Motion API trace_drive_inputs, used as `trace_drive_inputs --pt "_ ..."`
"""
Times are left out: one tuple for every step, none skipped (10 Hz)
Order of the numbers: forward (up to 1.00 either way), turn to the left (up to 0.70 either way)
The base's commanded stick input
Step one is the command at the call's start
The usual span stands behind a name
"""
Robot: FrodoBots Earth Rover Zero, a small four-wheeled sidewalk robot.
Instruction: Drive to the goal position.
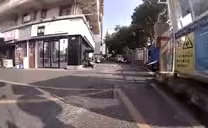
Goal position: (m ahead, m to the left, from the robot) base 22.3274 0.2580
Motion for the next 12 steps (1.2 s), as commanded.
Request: trace_drive_inputs --pt "0.45 0.0" --pt "0.45 0.0" --pt "0.45 0.0" --pt "0.45 0.0" --pt "0.45 0.0" --pt "0.45 0.0" --pt "0.45 0.0" --pt "0.45 0.0" --pt "0.45 0.0" --pt "0.45 0.0" --pt "0.45 0.0" --pt "0.45 0.0"
